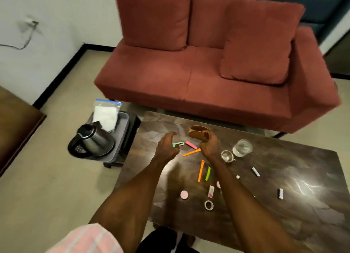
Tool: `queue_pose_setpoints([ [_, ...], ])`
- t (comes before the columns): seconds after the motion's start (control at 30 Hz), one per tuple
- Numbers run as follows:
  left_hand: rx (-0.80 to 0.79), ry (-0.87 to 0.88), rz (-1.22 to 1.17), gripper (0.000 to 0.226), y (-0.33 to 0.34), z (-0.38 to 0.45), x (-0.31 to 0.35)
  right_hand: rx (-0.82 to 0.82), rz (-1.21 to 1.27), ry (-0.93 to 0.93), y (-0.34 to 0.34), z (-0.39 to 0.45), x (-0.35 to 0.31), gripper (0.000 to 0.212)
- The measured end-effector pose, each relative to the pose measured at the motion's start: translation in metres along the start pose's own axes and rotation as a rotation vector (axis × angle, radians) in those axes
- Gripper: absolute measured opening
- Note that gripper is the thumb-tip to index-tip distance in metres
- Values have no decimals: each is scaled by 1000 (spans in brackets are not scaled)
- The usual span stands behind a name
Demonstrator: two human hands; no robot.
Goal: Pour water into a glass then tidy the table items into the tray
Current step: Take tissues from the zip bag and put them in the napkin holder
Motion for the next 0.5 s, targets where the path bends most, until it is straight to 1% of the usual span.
queue_pose_setpoints([
  [0.07, 77, -37, -32, 55, -33, 2, -15, -53, -5, -41, 26, 7, -31, 42],
  [0.17, 160, -93, -93, 53, -81, 5, -44, -75, -78, -107, 67, 14, -78, 39],
  [0.3, 269, -134, -136, 46, -149, 15, -91, -145, -47, -195, 132, 20, -139, 38],
  [0.37, 308, -142, -153, 41, -184, 32, -114, -179, -60, -211, 168, 29, -167, 37],
  [0.43, 329, -137, -149, 44, -217, 55, -134, -189, -87, -218, 199, 40, -194, 33],
  [0.5, 316, -124, -121, 46, -248, 86, -156, -193, -90, -221, 232, 56, -221, 29],
])
Point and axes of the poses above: each hand's wrist, its own z-axis towards the middle knuckle, its own y-axis out of the palm, x = y × z, the point moved 4 cm from there along z, towards the middle knuckle, and after that the axes turned 10 degrees about -z, right-handed, at the moved point
